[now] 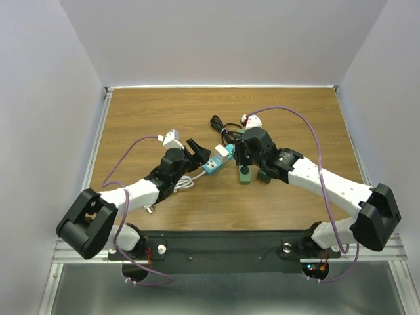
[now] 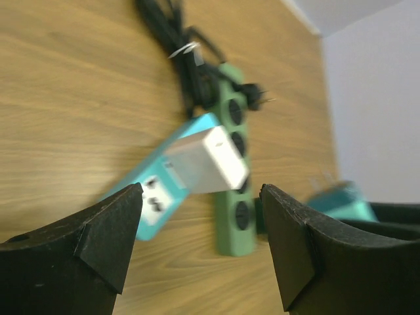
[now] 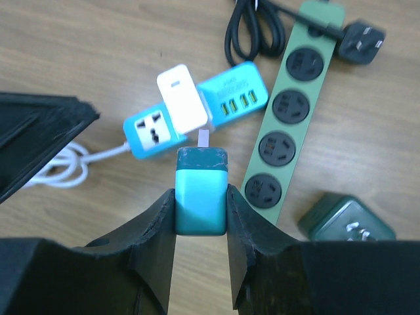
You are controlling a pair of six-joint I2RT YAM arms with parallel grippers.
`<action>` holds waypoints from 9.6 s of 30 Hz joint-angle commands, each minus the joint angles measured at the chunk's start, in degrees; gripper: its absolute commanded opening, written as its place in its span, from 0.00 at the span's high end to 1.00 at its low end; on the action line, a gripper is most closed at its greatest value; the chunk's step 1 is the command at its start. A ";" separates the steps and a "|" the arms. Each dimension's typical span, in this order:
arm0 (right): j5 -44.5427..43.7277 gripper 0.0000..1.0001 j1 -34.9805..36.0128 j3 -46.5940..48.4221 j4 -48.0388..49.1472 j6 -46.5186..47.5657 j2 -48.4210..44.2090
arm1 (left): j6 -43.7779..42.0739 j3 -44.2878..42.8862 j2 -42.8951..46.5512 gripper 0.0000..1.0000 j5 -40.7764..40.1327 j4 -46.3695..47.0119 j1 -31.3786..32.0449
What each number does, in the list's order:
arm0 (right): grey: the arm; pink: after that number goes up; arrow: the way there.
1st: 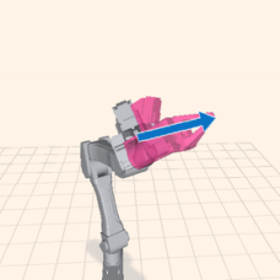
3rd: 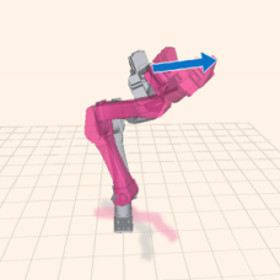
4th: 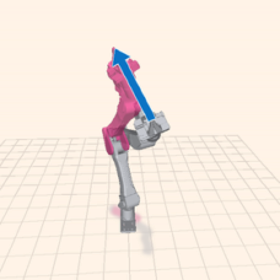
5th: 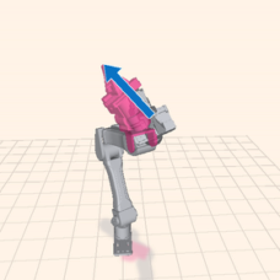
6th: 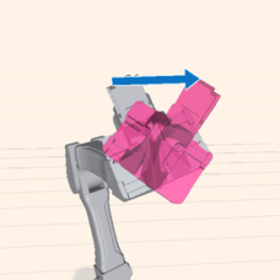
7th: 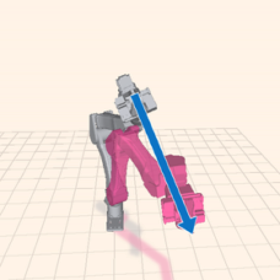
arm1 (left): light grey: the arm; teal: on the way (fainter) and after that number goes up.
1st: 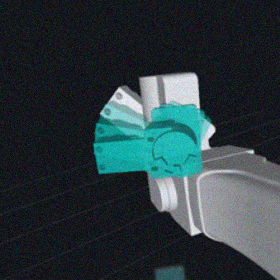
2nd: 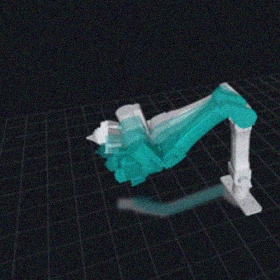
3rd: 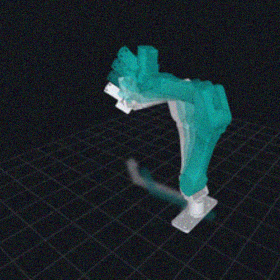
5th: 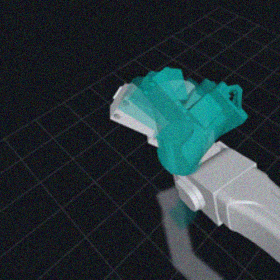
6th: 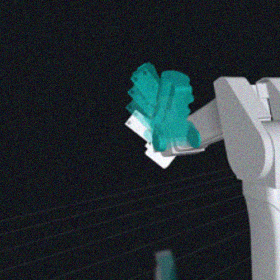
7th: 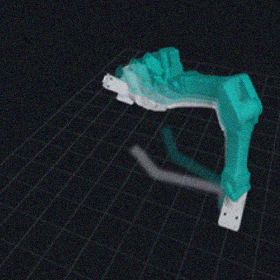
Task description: Insert the plug
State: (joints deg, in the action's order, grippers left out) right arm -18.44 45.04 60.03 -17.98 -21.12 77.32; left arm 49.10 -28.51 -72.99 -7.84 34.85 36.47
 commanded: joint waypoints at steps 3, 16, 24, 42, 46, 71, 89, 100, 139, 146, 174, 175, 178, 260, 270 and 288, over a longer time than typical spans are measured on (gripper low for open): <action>5.42 1.00 -0.12 -2.46 -3.91 -5.94 -0.42 | -6.12 -1.37 -4.08 0.16 -4.20 -1.54 -0.70; 4.80 1.00 -2.76 2.19 0.13 -1.47 13.72 | -7.71 -7.43 -18.50 0.16 0.89 -1.27 -1.22; 6.92 1.00 -6.53 4.21 5.05 0.73 18.65 | -6.83 -9.45 -22.36 0.17 6.41 -1.28 -1.31; 12.90 1.00 -12.87 15.64 10.59 4.33 31.84 | -1.82 -11.56 -25.00 0.19 17.15 3.38 2.12; 12.55 1.00 -13.57 17.40 10.16 6.44 32.11 | -0.77 -12.36 -24.48 0.20 17.50 4.43 2.12; 23.61 1.00 -7.25 47.18 -51.96 4.51 28.66 | -16.84 -2.96 1.35 0.18 9.68 -7.60 -14.22; 33.20 1.00 -5.22 58.79 -59.02 7.41 45.98 | -21.68 -1.99 6.81 0.18 10.03 -10.50 -18.54; 29.78 1.00 -5.48 63.37 -58.49 7.24 52.93 | -22.29 -1.99 7.78 0.18 10.21 -11.47 -18.71; 20.37 1.00 -6.80 60.12 -50.85 3.37 51.62 | -22.38 -0.05 8.04 0.19 9.95 -11.03 -19.07; 19.58 1.00 -6.98 60.47 -49.35 2.40 51.53 | -22.30 0.39 8.39 0.18 9.86 -11.12 -19.15; 23.88 1.00 -7.59 59.06 -50.92 1.26 47.75 | -22.29 1.27 9.36 0.18 10.30 -11.38 -19.51; 24.06 1.00 -7.59 59.15 -51.36 1.35 47.66 | -22.29 1.27 9.36 0.18 10.38 -11.38 -19.51; 25.29 1.00 -7.51 59.41 -53.56 1.53 47.05 | -22.21 1.27 9.36 0.19 10.47 -11.38 -19.51; 12.20 1.00 -11.73 61.88 -55.32 -7.44 53.82 | -20.36 3.46 16.13 0.18 14.95 -16.83 -19.51; 10.97 0.92 -13.75 60.63 -54.09 -8.85 53.63 | -21.94 4.87 16.56 0.19 17.50 -11.04 -19.07; 13.16 0.87 -17.53 62.50 -50.93 -3.13 52.41 | -27.30 -5.67 3.05 0.20 -9.11 -3.12 9.30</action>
State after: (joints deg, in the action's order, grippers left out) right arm 0.54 30.00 122.54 -72.79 -26.96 130.98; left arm 23.73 -28.73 -66.17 -8.88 27.70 41.43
